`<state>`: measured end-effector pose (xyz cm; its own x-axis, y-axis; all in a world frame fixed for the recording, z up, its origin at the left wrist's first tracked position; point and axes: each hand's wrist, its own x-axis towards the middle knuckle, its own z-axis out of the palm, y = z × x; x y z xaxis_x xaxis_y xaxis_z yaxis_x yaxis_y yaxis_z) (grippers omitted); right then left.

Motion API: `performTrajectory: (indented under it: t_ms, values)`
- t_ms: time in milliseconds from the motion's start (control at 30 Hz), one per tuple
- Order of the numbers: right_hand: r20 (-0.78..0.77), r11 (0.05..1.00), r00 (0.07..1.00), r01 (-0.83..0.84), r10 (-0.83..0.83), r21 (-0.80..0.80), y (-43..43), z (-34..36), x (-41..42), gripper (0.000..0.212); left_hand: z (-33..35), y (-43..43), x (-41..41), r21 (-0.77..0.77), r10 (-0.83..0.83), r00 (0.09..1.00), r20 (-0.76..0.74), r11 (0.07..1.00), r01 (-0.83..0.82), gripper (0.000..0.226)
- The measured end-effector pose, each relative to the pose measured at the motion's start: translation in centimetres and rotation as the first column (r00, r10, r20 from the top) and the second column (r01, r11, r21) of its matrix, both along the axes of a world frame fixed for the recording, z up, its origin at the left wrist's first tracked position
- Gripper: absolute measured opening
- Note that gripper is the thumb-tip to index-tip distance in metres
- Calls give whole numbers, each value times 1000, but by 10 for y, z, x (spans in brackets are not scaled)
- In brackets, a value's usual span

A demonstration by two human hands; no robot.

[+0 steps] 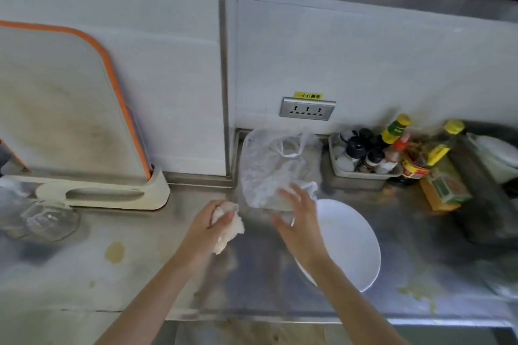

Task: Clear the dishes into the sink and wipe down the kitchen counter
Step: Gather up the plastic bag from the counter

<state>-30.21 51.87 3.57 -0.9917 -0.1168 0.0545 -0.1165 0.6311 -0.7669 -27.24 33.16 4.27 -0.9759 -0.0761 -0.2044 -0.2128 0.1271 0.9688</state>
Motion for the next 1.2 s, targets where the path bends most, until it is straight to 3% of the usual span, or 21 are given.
performTrajectory:
  t_ms: [100,167,233,300,367,467,567,633,767,833,900,967,1033,1100,1200]
  values:
    - [60,883,988,97,-140,459,35,-10,-47,82,-13,0,-11,-86,42,999,-29,995,-44,13]
    - [182,819,968,37,-171,572,41,-25,-73,85,-20,-1,-15,-148,47,998,-44,988,-53,6]
    - [290,883,936,42,-198,468,40,-43,-92,73,-29,-1,-19,-196,69,996,-50,978,-78,16]
    - [321,960,920,155,-226,232,36,-55,-101,42,-34,2,-22,-225,101,994,-44,968,-108,19]
    - [291,973,928,216,-232,86,33,-55,-103,12,-35,6,-24,-270,102,994,-51,956,-112,17]
    - [267,982,956,157,-125,-105,30,-36,-93,20,-29,20,-33,-354,11,996,-92,934,-43,29]
    - [267,945,963,47,43,-323,25,-10,-80,11,-19,38,-48,-505,-137,980,-146,862,45,76]
    - [280,907,945,-40,171,-420,21,8,-72,15,-13,48,-56,-647,-186,974,-127,760,61,93]
    - [291,882,908,-149,300,-447,27,28,-63,12,-7,50,-60,-682,-120,956,-266,724,-99,51]
    - [342,848,887,-96,311,-522,36,31,-59,12,-8,45,-59,-663,-95,937,-336,730,-164,39]
    - [335,883,929,22,155,-469,48,27,-60,21,-7,38,-57,-628,-55,933,-355,754,-195,25]
    - [347,933,927,243,-142,-267,61,10,-67,48,-5,32,-55,-606,-20,941,-338,770,-201,23]
    - [511,882,812,430,-283,-195,66,-6,-73,82,-3,27,-51,-598,-15,950,-311,781,-183,42]
    - [663,771,715,544,-221,-330,61,-23,-77,96,-3,25,-49,-582,-14,955,-296,795,-169,54]
    - [697,571,715,592,-49,-568,44,-31,-76,72,-9,22,-46,-568,-3,963,-270,808,-156,48]
